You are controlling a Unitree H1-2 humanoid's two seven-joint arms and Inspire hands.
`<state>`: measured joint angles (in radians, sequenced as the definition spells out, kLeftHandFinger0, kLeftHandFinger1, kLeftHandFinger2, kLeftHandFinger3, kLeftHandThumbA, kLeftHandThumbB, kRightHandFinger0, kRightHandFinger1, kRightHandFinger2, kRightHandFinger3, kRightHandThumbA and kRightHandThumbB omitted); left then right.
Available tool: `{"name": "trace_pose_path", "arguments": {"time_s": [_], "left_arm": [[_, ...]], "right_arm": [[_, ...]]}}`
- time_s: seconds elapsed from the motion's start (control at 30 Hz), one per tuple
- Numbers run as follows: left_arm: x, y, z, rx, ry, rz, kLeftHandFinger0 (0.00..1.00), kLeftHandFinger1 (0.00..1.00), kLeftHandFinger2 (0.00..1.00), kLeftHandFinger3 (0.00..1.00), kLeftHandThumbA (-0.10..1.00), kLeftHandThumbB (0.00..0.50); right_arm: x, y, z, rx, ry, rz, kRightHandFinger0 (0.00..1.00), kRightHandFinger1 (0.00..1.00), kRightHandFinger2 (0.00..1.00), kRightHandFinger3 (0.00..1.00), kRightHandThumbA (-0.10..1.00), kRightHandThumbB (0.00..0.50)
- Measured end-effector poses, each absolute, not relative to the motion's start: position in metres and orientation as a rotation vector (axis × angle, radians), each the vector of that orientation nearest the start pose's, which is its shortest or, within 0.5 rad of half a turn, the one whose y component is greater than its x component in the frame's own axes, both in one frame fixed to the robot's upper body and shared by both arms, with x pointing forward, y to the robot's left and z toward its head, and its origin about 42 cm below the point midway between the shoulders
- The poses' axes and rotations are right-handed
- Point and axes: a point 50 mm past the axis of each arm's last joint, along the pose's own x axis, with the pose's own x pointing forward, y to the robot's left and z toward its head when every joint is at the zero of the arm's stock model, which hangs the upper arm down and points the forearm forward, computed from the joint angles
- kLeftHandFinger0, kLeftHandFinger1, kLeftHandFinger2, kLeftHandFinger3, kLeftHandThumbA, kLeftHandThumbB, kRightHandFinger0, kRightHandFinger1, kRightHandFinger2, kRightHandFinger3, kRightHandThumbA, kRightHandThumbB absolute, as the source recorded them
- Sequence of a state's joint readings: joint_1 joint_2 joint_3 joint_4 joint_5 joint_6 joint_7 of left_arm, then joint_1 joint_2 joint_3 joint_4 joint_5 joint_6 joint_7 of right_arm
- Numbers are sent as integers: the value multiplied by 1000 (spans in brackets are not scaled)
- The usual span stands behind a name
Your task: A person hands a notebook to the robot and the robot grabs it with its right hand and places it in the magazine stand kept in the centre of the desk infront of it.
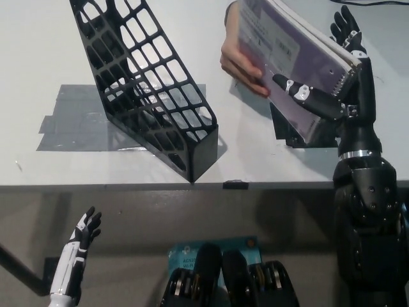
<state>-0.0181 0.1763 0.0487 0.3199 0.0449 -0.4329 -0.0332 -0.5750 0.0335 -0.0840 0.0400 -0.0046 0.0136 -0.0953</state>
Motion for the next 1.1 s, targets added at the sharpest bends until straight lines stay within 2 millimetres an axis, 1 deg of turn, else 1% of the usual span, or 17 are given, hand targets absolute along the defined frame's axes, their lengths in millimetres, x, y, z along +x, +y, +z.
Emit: {"name": "trace_pose_path", "arguments": {"time_s": [0.03,0.07,0.1,0.37,0.4,0.43,0.5,0.63,0.7,0.73,0.77,0.83,0.9,0.93,0.97,1.0,1.1], "left_arm": [[277,288,51,222,-129,-13,1000,1000,1000,1000,1000,500],[277,288,51,222,-129,-13,1000,1000,1000,1000,1000,500],[277,288,51,222,-129,-13,1000,1000,1000,1000,1000,500],[278,288,52,222,-133,-13,995,1000,1000,1000,1000,500],[278,288,52,222,-133,-13,994,1000,1000,1000,1000,500],[278,288,52,222,-133,-13,993,1000,1000,1000,1000,500],[278,288,52,222,-133,-13,985,1000,1000,1000,1000,500],[282,288,55,222,-144,-12,991,1000,1000,1000,1000,500],[284,288,56,223,-149,-13,992,1000,1000,1000,1000,500],[284,288,56,223,-149,-13,989,1000,1000,1000,1000,500],[285,288,57,223,-151,-13,989,1000,1000,1000,1000,500],[285,288,57,223,-152,-13,1000,1000,1000,1000,1000,500],[285,288,57,223,-152,-13,1000,1000,1000,1000,1000,500],[286,288,58,223,-153,-13,1000,1000,1000,1000,1000,500],[286,288,58,223,-154,-13,988,1000,1000,1000,1000,500],[287,288,58,223,-156,-13,986,1000,1000,1000,1000,500],[288,288,59,223,-159,-13,984,1000,1000,1000,1000,500]], "right_arm": [[427,-172,285,75,-493,-19,104,196,286,304,1000,84],[428,-172,287,77,-489,-24,4,8,11,12,1000,52],[429,-171,288,78,-485,-26,0,0,0,0,1000,31],[437,-168,290,68,-400,-15,0,0,0,1,1000,31],[438,-167,288,64,-382,-11,0,0,0,0,1000,39],[438,-166,287,61,-370,-8,0,0,0,0,1000,34],[439,-165,285,59,-358,-5,0,0,0,0,1000,51],[442,-163,279,54,-327,1,0,0,0,0,1000,53],[443,-161,277,53,-316,3,0,0,0,0,1000,50],[443,-161,277,53,-316,3,0,0,0,0,1000,32],[443,-161,276,53,-313,4,0,0,0,0,1000,32],[443,-160,275,57,-305,5,0,0,0,0,1000,57],[443,-160,275,67,-295,4,0,0,0,0,1000,101],[443,-160,274,109,-282,3,0,0,0,0,1000,102],[443,-160,274,120,-279,1,0,0,0,0,1000,89],[442,-160,274,149,-269,0,0,0,0,0,1000,104],[440,-162,276,220,-256,-8,0,0,0,0,1000,86]]}}
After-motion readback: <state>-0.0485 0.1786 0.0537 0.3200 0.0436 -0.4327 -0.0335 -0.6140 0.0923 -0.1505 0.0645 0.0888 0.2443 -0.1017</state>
